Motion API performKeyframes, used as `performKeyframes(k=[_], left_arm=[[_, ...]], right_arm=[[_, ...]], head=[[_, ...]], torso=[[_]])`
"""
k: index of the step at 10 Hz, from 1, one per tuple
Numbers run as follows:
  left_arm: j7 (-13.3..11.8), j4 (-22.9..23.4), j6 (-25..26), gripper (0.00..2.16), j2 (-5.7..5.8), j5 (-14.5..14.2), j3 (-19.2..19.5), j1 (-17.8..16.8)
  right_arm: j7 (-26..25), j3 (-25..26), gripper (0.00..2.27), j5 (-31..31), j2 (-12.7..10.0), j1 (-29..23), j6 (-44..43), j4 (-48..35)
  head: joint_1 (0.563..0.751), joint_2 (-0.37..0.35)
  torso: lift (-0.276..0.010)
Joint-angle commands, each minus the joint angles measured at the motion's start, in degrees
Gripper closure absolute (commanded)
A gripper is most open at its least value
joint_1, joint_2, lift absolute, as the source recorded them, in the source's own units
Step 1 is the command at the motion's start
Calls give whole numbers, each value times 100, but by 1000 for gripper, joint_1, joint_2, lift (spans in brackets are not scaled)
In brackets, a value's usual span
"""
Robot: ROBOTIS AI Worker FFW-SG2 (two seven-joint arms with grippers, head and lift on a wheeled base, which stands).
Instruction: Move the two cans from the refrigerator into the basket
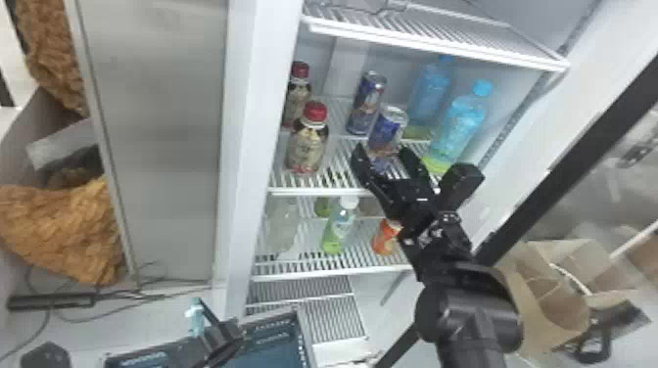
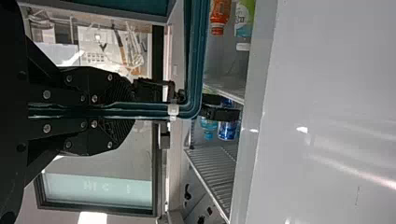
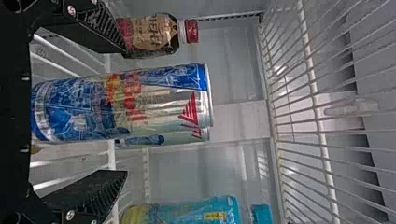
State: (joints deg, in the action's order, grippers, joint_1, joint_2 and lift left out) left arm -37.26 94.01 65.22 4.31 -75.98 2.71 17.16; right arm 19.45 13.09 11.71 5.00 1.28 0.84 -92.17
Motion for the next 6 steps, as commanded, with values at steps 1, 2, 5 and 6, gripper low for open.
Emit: performKeyframes(k=[1,2,5,6], left_arm=[[0,0,3,1191,0,0,3,-1],[0,0,3,1191,0,0,3,-1],[0,0,-11,1191,-9,0,3,-1],[0,0,-11,1191,-9,-11,3,-1]], right_arm=[[-2,-18,116,-40,10,182,0,182],[-2,-75,134,-29,45,294,0,308],[7,-373,636,268,133,463,0,562],[7,-373,1056,360,133,435,42,576]], head=[[695,-350],[695,-350],[695,-350],[695,-339]], torso=[[-31],[-31],[-31],[-31]])
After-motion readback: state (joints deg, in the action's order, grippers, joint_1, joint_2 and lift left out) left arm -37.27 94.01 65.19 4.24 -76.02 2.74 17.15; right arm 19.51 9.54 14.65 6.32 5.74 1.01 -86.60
